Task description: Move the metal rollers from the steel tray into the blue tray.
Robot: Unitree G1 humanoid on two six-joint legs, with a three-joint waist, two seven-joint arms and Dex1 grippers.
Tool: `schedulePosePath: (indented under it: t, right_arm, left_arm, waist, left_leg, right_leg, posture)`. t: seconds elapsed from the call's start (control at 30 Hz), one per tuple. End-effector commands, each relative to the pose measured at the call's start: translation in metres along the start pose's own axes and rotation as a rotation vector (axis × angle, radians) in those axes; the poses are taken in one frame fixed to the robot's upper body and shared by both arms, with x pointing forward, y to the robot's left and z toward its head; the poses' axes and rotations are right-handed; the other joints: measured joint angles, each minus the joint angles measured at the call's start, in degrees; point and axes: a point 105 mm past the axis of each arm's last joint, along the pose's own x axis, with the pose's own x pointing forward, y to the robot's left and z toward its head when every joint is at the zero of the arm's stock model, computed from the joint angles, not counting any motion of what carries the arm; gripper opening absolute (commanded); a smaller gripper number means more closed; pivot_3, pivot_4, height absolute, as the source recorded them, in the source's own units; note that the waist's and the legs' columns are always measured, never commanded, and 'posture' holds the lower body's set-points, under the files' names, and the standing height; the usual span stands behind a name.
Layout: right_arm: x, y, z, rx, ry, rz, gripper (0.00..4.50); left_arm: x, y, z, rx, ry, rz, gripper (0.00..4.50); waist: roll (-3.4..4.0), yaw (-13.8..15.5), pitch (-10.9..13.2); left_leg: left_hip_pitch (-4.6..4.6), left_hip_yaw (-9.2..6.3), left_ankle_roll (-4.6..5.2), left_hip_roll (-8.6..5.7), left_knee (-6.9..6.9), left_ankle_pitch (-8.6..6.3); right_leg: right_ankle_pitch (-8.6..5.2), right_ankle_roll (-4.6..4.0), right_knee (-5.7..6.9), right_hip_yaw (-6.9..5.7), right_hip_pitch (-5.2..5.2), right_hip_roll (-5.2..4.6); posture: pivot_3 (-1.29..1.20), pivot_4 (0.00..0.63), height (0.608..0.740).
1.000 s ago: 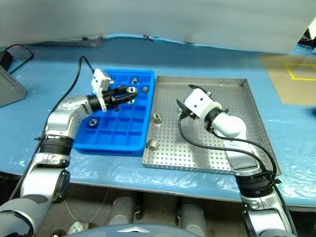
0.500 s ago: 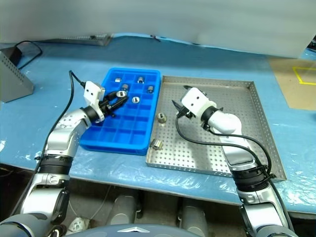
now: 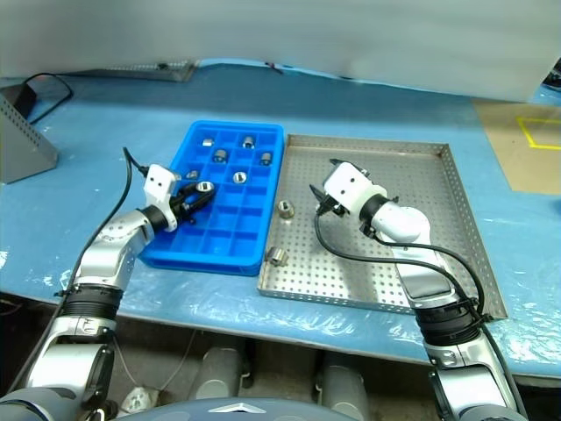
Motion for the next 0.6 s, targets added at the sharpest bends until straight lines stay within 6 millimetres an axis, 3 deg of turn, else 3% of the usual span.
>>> schedulePosePath:
  t: [0.03,0.1,0.27,0.43,0.53,0.6]
  right_arm:
    - [-0.002,-0.005,0.012,-0.032,-0.041,-0.020,3.21]
    - [-0.002,-0.005,0.011,-0.043,-0.034,-0.019,3.21]
    - [-0.002,-0.005,0.010,-0.027,-0.036,-0.024,3.26]
    - [-0.005,-0.007,0.011,-0.010,-0.041,-0.028,3.26]
    - [-0.013,-0.008,0.004,0.003,-0.014,-0.013,3.26]
    - [-0.020,-0.005,-0.004,0.002,0.025,0.004,3.26]
  left_arm:
    - [0.003,0.002,0.004,0.059,0.002,0.013,1.75]
    - [0.002,0.001,0.004,0.041,-0.005,-0.004,1.75]
    - [0.007,0.007,0.012,0.009,-0.020,0.018,3.41]
    - [0.011,-0.008,0.053,-0.047,-0.133,-0.108,3.41]
    - [0.009,-0.034,0.091,-0.103,-0.225,-0.327,3.41]
    - [0.007,-0.054,0.104,-0.109,-0.236,-0.465,3.41]
  waist:
    - [0.00,0.01,0.00]
    - [0.00,0.01,0.00]
    - [0.00,0.04,0.00]
    - [-0.01,0.04,0.00]
    - [-0.01,0.11,0.00]
    - [-0.01,0.03,0.00]
  left_leg:
    - [0.01,0.00,0.00,0.00,0.00,0.00]
    - [0.03,0.00,0.00,0.00,0.00,0.00]
    - [0.06,0.00,-0.03,-0.01,0.00,0.02]
    - [0.03,-0.01,-0.03,-0.01,0.01,0.02]
    - [0.01,0.00,-0.04,-0.01,0.02,0.03]
    - [0.01,0.01,-0.02,-0.02,0.03,0.02]
  right_leg:
    - [0.00,0.00,0.00,0.00,0.00,0.00]
    - [0.00,0.00,0.01,0.00,0.02,0.00]
    - [0.00,0.00,0.06,0.01,0.03,-0.01]
    - [0.00,-0.01,0.06,0.01,0.01,-0.01]
    - [0.00,-0.01,0.06,0.00,0.01,-0.01]
    - [0.01,-0.02,0.06,0.02,0.02,-0.02]
  posture:
    - [0.21,0.150,0.740]
    - [0.21,0.150,0.740]
    - [0.21,0.150,0.740]
    - [0.18,0.150,0.740]
    - [0.16,0.150,0.740]
    - [0.16,0.150,0.740]
